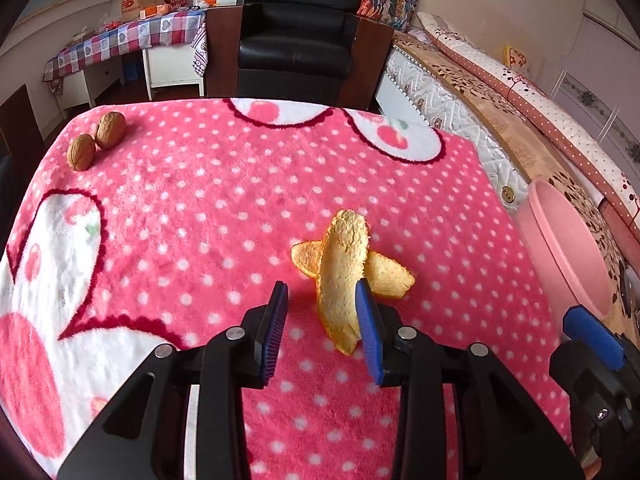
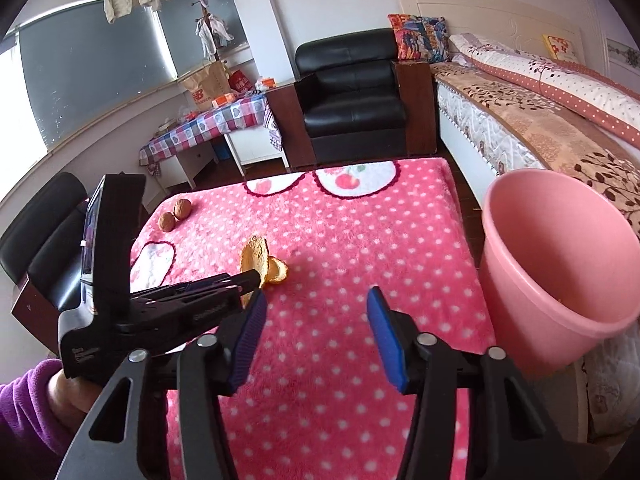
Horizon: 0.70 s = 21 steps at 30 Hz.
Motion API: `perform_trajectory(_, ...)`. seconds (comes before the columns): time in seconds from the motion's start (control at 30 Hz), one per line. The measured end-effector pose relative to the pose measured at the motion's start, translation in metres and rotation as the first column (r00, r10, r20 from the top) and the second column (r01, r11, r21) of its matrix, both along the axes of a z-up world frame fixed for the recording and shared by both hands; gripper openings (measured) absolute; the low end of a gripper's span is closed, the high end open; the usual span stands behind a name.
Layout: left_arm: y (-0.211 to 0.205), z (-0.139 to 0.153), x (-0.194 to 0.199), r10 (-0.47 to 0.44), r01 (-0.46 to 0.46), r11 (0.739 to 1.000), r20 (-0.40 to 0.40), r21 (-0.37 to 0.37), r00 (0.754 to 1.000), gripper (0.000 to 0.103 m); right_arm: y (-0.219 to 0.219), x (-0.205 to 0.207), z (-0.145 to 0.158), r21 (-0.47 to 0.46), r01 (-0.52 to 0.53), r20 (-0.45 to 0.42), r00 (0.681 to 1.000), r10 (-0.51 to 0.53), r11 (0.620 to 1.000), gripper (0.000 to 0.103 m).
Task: Collect trash
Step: 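Grasp a bread crust with the left tool while the right tool grasps the other crust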
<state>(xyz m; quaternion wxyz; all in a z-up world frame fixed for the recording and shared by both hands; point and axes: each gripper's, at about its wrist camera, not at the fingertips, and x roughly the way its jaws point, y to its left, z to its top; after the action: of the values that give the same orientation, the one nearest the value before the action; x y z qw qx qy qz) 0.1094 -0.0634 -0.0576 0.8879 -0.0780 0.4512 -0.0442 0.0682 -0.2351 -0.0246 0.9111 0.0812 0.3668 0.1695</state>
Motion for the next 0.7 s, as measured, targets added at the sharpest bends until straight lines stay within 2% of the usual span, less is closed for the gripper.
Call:
perform_trajectory(0.03,0.000,-0.001,0.001,0.005,-0.005,1.000,0.007,-0.004,1.000,0.034,0.002,0.004,-0.002,0.003,-0.007,-0.009,1.000,0.007,1.000,0.041)
perform_trajectory(0.07,0.001,-0.002,0.001,0.006,-0.006,1.000,0.016,-0.005,1.000,0.021,0.004,0.007,-0.003,0.005,-0.012,-0.016,1.000,0.012,1.000,0.040)
perform_trajectory(0.1,0.001,-0.003,0.001,0.000,0.000,1.000,0.015,-0.007,1.000,0.014,0.006,0.010,-0.005,0.007,-0.019,-0.024,1.000,0.019,1.000,0.039)
perform_trajectory(0.2,0.008,-0.001,-0.002,-0.010,0.011,1.000,0.025,-0.028,1.000,0.003,0.012,0.019,-0.012,0.019,-0.039,-0.051,0.998,0.039,0.999,0.038)
perform_trajectory(0.43,0.039,0.016,-0.024,0.034,-0.029,0.997,0.056,-0.072,0.998,0.002,0.034,0.044,-0.025,0.038,-0.076,-0.110,0.991,0.080,0.996,0.036)
perform_trajectory(0.53,0.053,0.023,-0.035,0.056,-0.051,0.997,0.079,-0.064,0.995,0.002,0.046,0.055,-0.028,0.032,-0.084,-0.126,0.988,0.088,0.996,0.036)
perform_trajectory(0.7,0.074,0.025,-0.049,0.084,-0.077,0.993,0.073,-0.091,0.994,0.002,0.061,0.075,-0.036,0.007,-0.084,-0.154,0.984,0.084,0.996,0.036)
